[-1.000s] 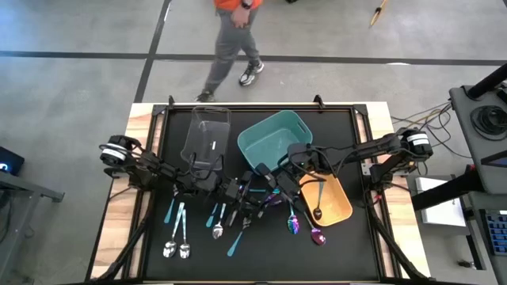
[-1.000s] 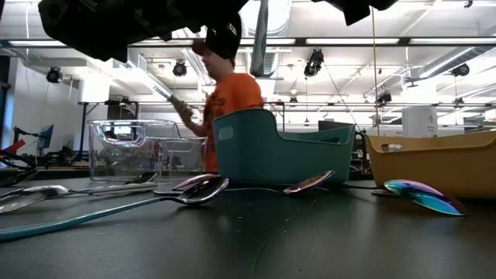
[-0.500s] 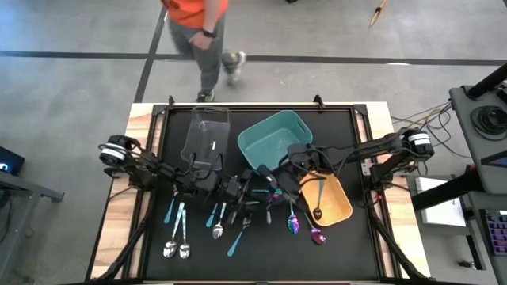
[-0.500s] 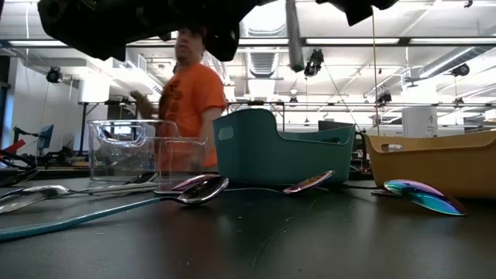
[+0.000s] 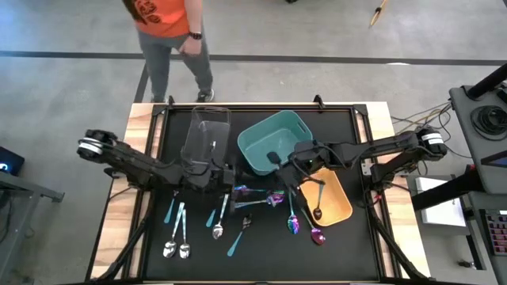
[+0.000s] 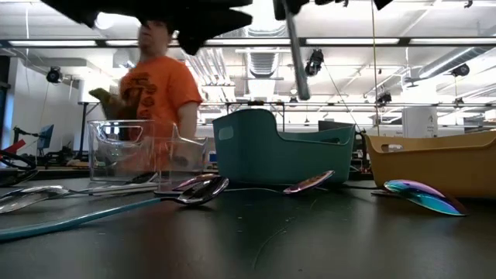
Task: Sort silverware by color (type)
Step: Put the patterned blue spoon into the transparent bin
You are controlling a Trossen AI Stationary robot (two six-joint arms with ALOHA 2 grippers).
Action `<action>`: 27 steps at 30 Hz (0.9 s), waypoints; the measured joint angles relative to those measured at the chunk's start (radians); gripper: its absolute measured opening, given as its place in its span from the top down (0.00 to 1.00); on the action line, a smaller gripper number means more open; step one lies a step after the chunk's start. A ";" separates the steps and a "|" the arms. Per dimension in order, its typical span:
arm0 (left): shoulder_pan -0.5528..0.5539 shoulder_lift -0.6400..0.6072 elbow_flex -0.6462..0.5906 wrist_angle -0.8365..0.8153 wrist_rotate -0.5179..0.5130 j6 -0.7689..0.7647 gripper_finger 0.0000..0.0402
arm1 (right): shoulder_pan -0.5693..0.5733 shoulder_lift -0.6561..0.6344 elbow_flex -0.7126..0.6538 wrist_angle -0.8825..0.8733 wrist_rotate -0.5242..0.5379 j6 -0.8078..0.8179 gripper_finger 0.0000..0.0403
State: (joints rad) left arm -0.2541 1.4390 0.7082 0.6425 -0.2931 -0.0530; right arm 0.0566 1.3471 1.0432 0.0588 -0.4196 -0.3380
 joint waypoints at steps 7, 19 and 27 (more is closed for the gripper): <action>-0.073 -0.054 0.000 -0.045 -0.342 0.078 0.57 | -0.002 -0.042 -0.046 0.102 0.309 0.087 0.97; -0.080 0.109 0.014 0.100 -0.510 0.056 0.57 | -0.003 -0.036 -0.122 0.347 0.500 0.145 0.97; -0.069 0.177 0.085 0.115 -0.509 0.071 0.57 | -0.002 -0.029 -0.122 0.348 0.499 0.118 0.97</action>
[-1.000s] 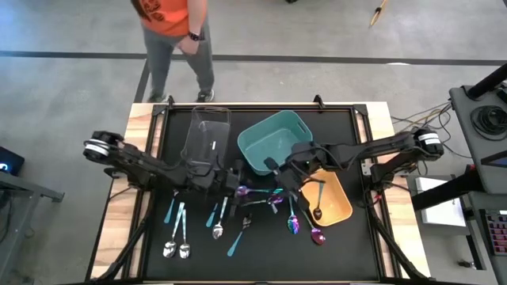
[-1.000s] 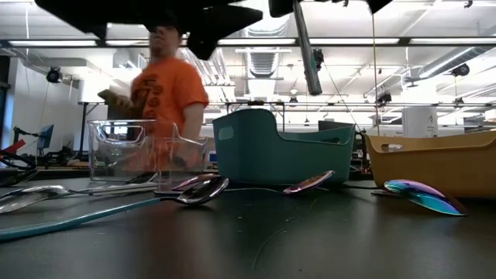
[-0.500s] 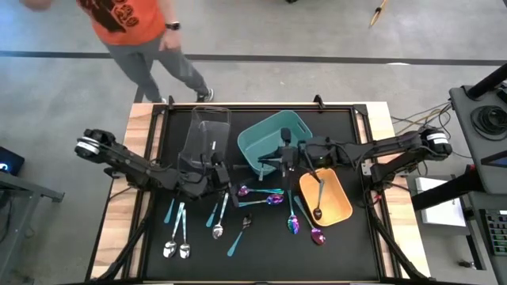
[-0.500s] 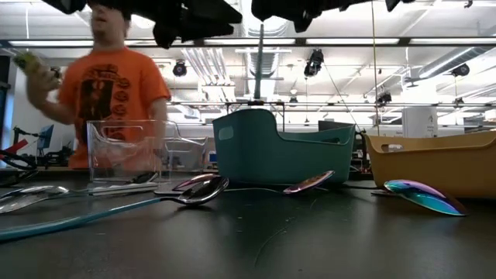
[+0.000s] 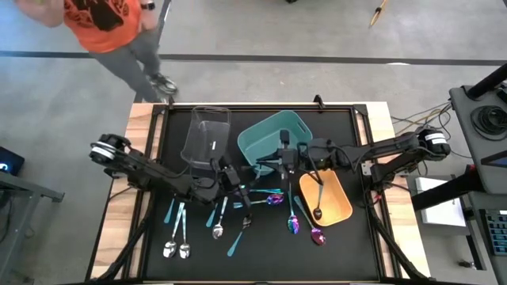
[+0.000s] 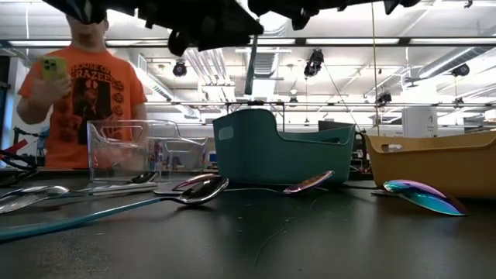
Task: Sort silverware by color (type)
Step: Put the patterned blue spoon into the transparent bin
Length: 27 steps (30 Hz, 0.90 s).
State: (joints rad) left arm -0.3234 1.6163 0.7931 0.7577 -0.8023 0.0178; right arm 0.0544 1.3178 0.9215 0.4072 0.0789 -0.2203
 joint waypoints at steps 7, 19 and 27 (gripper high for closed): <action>0.012 0.038 0.033 0.003 0.000 0.004 0.58 | 0.000 0.001 0.000 0.003 -0.002 0.001 0.97; 0.014 0.038 0.032 0.015 -0.003 -0.011 0.96 | 0.000 0.001 0.000 0.002 -0.002 -0.004 0.97; 0.013 0.038 0.031 0.018 0.000 -0.028 0.98 | 0.000 0.002 0.000 -0.006 -0.003 0.024 0.85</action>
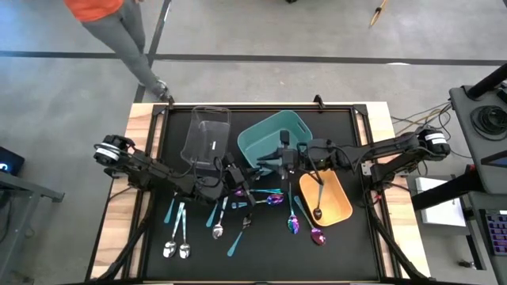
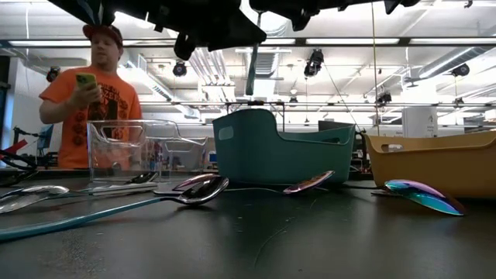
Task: Sort silverware by color (type)
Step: Put the patterned blue spoon into the transparent bin
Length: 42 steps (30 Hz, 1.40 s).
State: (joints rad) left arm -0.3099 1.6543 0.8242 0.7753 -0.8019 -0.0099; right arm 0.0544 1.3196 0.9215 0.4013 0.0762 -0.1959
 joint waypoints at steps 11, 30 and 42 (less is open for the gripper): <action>0.000 -0.038 0.000 -0.024 0.003 -0.015 0.98 | -0.001 -0.012 0.000 -0.033 0.066 0.016 0.57; 0.279 -0.497 0.000 -0.767 0.176 -0.226 0.98 | -0.001 -0.088 0.001 -0.169 0.172 0.058 0.52; 0.637 -0.559 0.000 -1.105 0.401 -0.349 0.98 | -0.007 -0.088 0.001 -0.180 0.190 0.055 0.52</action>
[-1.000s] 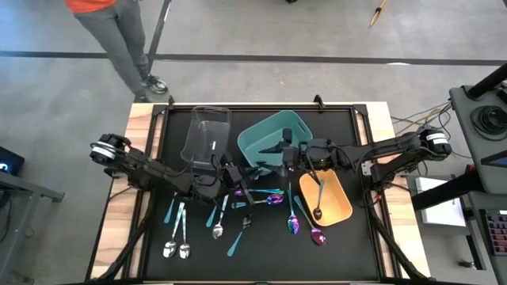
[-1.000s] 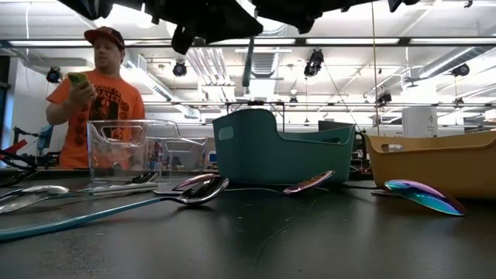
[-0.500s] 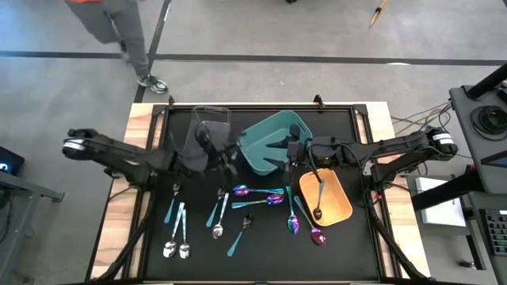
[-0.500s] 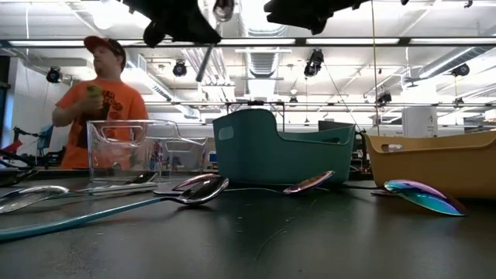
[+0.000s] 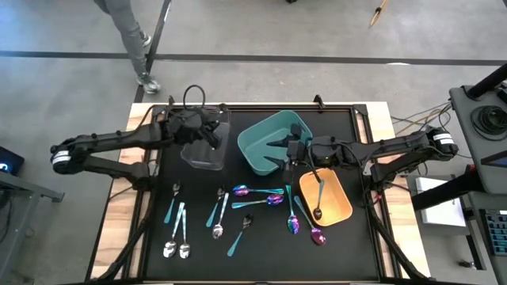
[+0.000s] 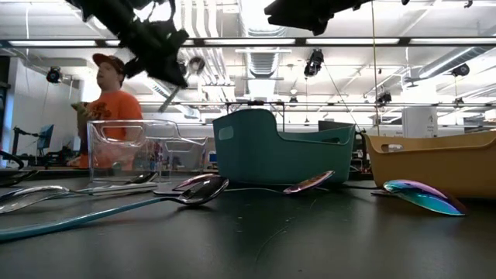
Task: Sort silverware by color (type)
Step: Put the patterned blue spoon into the transparent bin
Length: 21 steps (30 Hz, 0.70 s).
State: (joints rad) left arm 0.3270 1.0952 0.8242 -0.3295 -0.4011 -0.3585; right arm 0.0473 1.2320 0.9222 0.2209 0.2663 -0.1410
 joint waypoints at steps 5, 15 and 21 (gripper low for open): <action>0.052 0.032 -0.001 -0.052 0.057 -0.023 0.98 | -0.002 0.000 0.000 -0.007 0.001 0.000 0.52; 0.078 0.067 -0.001 -0.117 0.021 -0.027 0.98 | -0.002 0.000 0.000 -0.008 0.001 0.000 0.52; 0.136 0.103 -0.004 -0.129 0.061 -0.031 0.98 | -0.002 0.000 0.000 -0.009 0.001 0.001 0.52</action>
State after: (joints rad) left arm 0.4626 1.1983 0.8204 -0.4590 -0.3401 -0.3893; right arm 0.0448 1.2320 0.9222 0.2115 0.2670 -0.1401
